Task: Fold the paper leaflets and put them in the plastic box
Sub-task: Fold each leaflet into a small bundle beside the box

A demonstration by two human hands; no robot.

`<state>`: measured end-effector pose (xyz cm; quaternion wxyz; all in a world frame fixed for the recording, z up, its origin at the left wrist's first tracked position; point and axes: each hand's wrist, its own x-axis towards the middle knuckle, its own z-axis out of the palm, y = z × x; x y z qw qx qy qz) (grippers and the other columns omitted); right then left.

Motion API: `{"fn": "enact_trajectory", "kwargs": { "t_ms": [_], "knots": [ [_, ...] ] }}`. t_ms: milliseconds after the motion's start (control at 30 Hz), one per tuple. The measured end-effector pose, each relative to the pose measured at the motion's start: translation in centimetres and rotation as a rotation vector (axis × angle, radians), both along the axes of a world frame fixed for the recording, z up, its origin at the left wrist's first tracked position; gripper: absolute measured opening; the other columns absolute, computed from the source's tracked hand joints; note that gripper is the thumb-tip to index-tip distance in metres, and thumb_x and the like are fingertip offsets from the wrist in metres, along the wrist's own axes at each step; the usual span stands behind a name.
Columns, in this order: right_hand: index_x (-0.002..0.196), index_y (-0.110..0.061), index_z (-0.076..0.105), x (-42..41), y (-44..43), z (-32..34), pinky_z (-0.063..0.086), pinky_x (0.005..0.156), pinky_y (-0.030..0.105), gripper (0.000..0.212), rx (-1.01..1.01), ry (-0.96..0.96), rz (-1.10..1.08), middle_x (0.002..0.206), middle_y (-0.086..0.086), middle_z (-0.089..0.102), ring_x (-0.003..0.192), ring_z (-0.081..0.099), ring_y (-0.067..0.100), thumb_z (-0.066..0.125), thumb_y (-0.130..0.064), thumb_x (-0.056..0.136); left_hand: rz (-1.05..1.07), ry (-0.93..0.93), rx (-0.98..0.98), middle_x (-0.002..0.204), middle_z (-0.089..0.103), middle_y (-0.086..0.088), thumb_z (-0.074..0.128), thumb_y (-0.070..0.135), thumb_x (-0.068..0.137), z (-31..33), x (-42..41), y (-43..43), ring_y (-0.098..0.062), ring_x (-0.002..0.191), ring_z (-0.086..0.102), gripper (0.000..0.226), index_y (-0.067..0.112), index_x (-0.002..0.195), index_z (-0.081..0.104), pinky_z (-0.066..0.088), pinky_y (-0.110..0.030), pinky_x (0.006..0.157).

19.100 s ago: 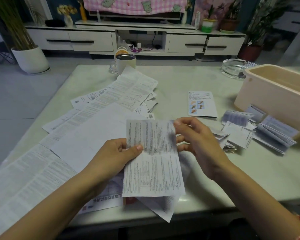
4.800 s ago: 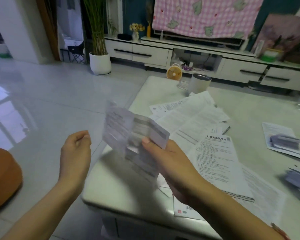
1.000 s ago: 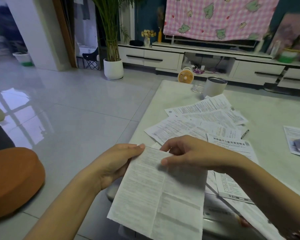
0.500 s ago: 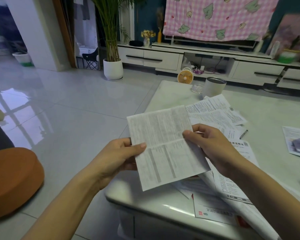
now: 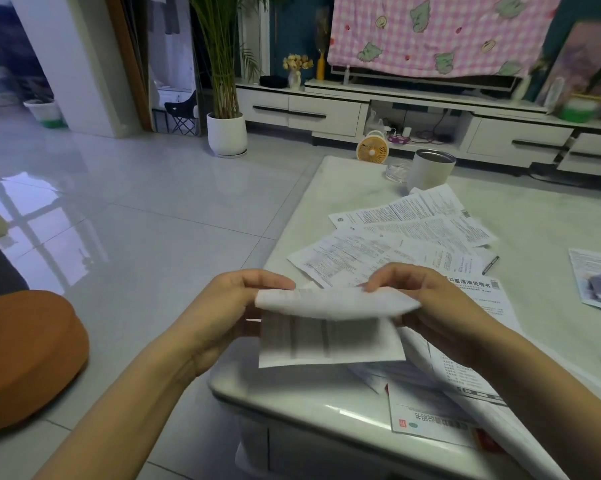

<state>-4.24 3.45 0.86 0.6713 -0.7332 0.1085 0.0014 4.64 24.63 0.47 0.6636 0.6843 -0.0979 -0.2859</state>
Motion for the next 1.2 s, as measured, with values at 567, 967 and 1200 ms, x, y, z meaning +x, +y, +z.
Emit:
{"fn": "enact_trajectory", "kwargs": {
  "t_ms": [567, 967, 1200],
  "knots": [
    [0.110, -0.017, 0.061, 0.1, 1.9, 1.2, 0.053, 0.059, 0.021, 0.040, 0.100, -0.026, -0.126, 0.086, 0.014, 0.069, 0.074, 0.063, 0.018, 0.041, -0.045, 0.091, -0.251, -0.073, 0.118, 0.079, 0.074, -0.001, 0.055, 0.023, 0.091, -0.4, -0.6, -0.2, -0.012, 0.073, 0.071, 0.021, 0.014, 0.079, 0.070, 0.051, -0.018, 0.059],
    [0.084, -0.021, 0.072, -0.8, 5.6, -1.8, 0.041, 0.063, 0.007, 0.006, -0.187, -0.164, -0.049, 0.096, -0.014, 0.068, 0.078, 0.059, -0.002, 0.069, -0.026, 0.082, 0.044, 0.059, -0.085, 0.075, 0.072, -0.004, 0.045, 0.015, 0.094, -1.5, -2.4, -2.8, -0.014, 0.061, 0.066, 0.028, 0.011, 0.087, 0.072, 0.053, -0.026, 0.059],
    [0.082, -0.026, 0.065, -0.2, 5.2, -3.2, 0.046, 0.071, 0.026, 0.013, -0.390, -0.186, -0.076, 0.073, -0.015, 0.064, 0.074, 0.058, 0.007, 0.071, -0.021, 0.072, 0.086, -0.077, -0.087, 0.080, 0.067, -0.005, 0.043, 0.035, 0.097, -2.3, -2.6, -3.2, -0.022, 0.073, 0.060, 0.043, 0.001, 0.083, 0.066, 0.046, -0.033, 0.074]
  ]
}}
